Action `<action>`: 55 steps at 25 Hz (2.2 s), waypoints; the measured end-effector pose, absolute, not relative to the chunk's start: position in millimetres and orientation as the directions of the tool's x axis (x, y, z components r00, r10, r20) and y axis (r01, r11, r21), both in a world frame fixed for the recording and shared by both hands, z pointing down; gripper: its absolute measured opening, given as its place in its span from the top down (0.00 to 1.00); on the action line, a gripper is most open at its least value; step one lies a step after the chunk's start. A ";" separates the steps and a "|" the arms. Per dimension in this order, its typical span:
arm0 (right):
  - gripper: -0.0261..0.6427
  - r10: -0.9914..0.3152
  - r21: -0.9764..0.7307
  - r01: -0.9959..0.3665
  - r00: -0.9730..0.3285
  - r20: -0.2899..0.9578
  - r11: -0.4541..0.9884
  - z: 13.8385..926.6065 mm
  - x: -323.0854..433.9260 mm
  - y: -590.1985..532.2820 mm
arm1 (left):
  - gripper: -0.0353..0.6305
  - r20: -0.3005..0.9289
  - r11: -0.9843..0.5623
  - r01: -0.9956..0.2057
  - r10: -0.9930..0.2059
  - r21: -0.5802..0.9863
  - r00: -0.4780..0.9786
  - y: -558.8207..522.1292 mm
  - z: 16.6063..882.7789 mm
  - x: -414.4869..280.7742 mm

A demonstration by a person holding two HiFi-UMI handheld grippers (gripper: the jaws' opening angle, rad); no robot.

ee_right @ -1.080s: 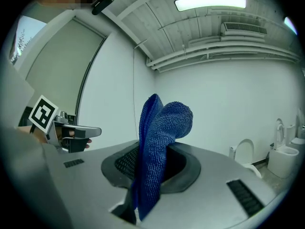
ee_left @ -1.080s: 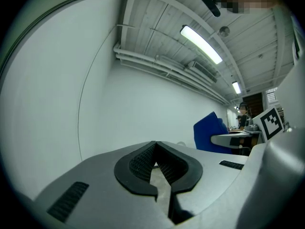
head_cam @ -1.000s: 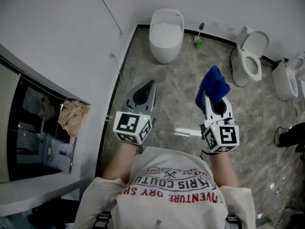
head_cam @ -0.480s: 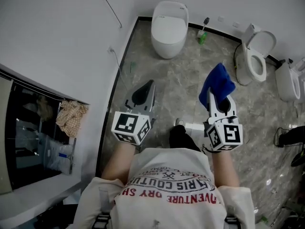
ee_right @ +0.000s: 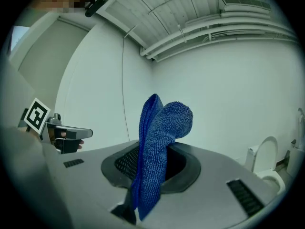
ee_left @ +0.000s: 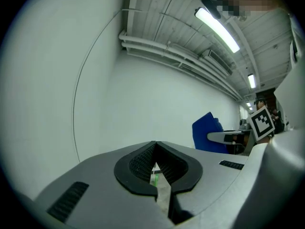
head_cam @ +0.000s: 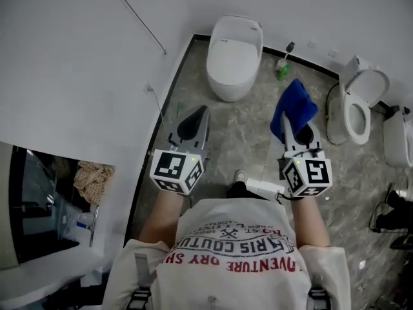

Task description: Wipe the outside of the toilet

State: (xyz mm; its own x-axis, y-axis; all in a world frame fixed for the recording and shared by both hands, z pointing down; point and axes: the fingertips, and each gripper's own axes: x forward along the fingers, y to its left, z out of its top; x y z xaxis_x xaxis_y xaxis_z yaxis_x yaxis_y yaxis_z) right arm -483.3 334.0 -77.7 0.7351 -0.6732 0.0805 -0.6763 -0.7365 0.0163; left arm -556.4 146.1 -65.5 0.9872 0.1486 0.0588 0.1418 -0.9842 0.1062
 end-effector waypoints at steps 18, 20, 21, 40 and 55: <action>0.85 -0.649 -0.021 -0.656 0.742 0.169 -0.755 -36.3 -167.9 292.2 | 0.94 0.162 -0.974 0.048 0.086 0.222 0.983 69.4 -6.7 -265.9; 0.85 -0.633 -0.007 -0.642 0.754 0.178 -0.767 -30.1 -129.1 274.1 | 0.94 0.159 -0.973 0.058 0.095 0.224 0.983 48.1 -2.5 -223.4; 0.85 -0.623 0.002 -0.635 0.759 0.186 -0.773 -26.7 -108.4 264.9 | 0.94 0.156 -0.972 0.062 0.100 0.228 0.983 37.0 -0.5 -200.7; 0.85 -0.611 -0.013 -0.647 0.714 0.341 -0.763 45.1 215.0 97.9 | 0.94 0.237 -0.949 0.045 0.124 0.312 0.964 -107.5 68.1 97.2; 0.85 -0.645 -0.132 -0.781 0.394 0.655 -0.611 256.3 453.8 69.4 | 0.94 0.430 -0.905 -0.245 -0.079 0.347 0.899 -109.0 207.9 255.2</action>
State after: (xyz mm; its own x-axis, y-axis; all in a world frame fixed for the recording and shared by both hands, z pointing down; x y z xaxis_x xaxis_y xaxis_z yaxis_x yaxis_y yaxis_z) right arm 453.8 69.4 256.3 0.3938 -0.6452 0.6548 -0.7809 -0.6106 -0.1320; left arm 255.2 -109.0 207.9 0.8994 -0.0791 0.4299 -0.2455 -0.9052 0.3470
